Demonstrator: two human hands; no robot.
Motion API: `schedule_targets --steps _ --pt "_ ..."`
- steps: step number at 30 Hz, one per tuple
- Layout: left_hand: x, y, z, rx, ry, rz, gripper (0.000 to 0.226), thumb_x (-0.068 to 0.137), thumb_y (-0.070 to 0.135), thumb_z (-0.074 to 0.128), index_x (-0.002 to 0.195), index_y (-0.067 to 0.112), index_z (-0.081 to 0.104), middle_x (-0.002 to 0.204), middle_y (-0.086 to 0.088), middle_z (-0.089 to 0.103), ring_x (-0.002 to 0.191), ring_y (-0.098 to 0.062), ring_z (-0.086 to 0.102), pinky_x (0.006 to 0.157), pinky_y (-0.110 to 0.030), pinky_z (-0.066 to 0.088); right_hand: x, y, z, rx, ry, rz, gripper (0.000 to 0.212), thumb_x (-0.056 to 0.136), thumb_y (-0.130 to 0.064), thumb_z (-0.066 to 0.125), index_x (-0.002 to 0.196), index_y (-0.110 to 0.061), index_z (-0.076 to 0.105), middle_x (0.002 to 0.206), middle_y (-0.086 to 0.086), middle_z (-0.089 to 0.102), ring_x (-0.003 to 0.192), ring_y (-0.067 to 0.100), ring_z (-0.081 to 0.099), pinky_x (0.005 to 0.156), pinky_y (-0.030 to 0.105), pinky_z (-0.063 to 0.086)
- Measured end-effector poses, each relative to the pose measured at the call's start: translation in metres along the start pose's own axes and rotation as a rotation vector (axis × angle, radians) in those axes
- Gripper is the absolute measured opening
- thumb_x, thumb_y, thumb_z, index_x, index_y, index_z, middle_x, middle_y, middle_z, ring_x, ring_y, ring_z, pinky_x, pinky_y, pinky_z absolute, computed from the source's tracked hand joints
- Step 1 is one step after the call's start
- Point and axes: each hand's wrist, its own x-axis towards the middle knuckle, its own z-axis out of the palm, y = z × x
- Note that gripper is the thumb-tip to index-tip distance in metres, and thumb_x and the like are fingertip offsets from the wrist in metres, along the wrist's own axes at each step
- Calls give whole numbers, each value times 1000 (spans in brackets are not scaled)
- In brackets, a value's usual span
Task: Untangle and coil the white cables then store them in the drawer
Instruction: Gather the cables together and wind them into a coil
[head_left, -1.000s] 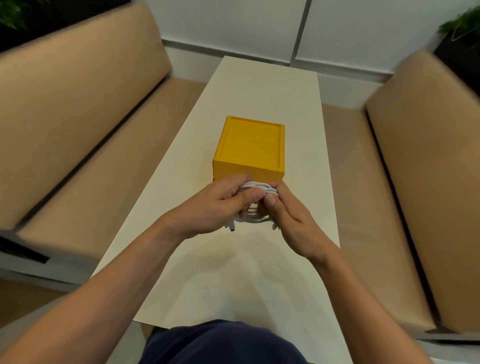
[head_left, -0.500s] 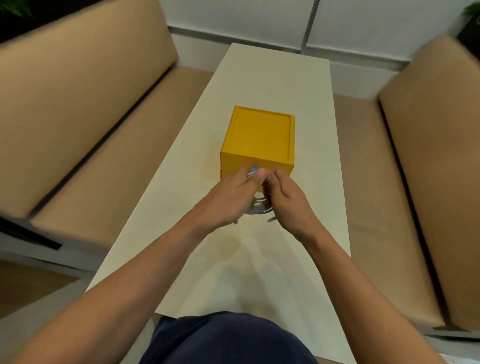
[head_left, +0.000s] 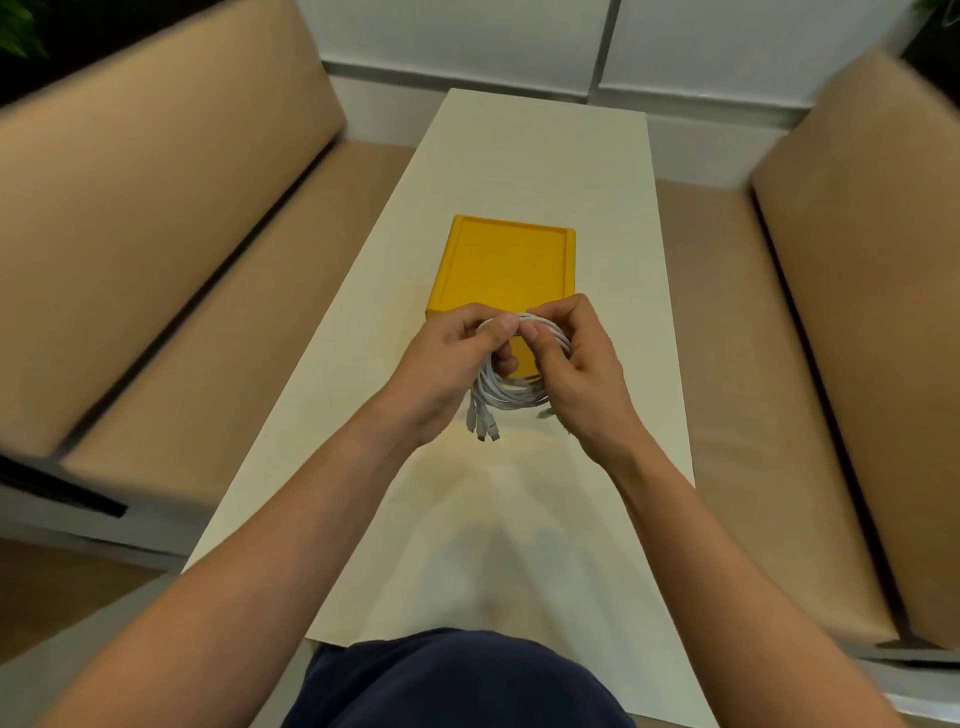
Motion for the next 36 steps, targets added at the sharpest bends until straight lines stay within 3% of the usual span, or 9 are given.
schedule_targets --steps 6,11,15,18,20,24,29,32,36 --pt "1 -9 9 104 34 -10 23 109 27 47 105 15 66 71 9 52 66 -6 50 70 -29 43 -3 3 6 -3 5 67 16 106 -32 55 110 -16 57 89 -9 61 77 2 58 70 21 45" --pt "-5 -5 2 -59 8 -31 22 110 14 42 96 7 58 60 17 56 53 0 53 61 -17 45 -8 10 -4 372 -164 170 30 110 -33 42 127 -20 64 91 7 64 71 12 58 51 23 39" --pt "-6 -6 -1 -149 -36 -30 21 110 15 44 98 8 60 74 2 48 55 -4 47 70 -30 43 -8 12 -8 274 -129 59 29 107 -20 52 132 -20 67 94 7 72 78 15 64 54 19 44" --pt "-5 -9 -4 -93 -86 -26 24 110 16 44 114 1 62 80 0 51 61 -9 45 74 -32 48 -9 16 -8 231 -37 -20 29 105 -9 56 130 -18 67 87 13 73 72 13 63 64 21 49" --pt "-5 -8 -4 -45 -107 -16 28 109 19 45 126 2 60 85 -1 54 66 -12 49 77 -34 50 -11 20 -2 166 41 -56 30 104 -7 57 129 -18 68 81 2 72 69 11 61 66 25 50" --pt "-3 -10 -3 93 -133 39 28 107 33 51 130 22 62 85 6 57 71 -9 50 76 -34 48 -15 23 7 59 101 -86 30 106 -13 54 132 -21 68 85 -16 69 73 9 62 67 28 51" --pt "0 -12 -5 25 -55 18 23 109 23 47 122 11 63 74 8 50 59 -5 47 71 -33 45 -15 16 1 -65 -76 -80 41 108 -24 51 148 -33 48 106 -18 67 95 8 65 82 23 52" --pt "-2 -9 -1 -48 -92 1 25 111 21 43 127 14 61 82 -1 47 64 -9 45 74 -33 44 -12 20 1 -78 49 -108 37 107 -23 52 143 -25 59 101 -7 71 88 9 66 79 28 53" --pt "-3 -6 4 140 -46 56 28 111 28 42 130 21 62 80 0 59 78 -17 58 81 -50 52 -12 21 7 -227 224 -149 31 107 -22 52 133 -22 67 120 -5 73 107 9 66 89 29 54"
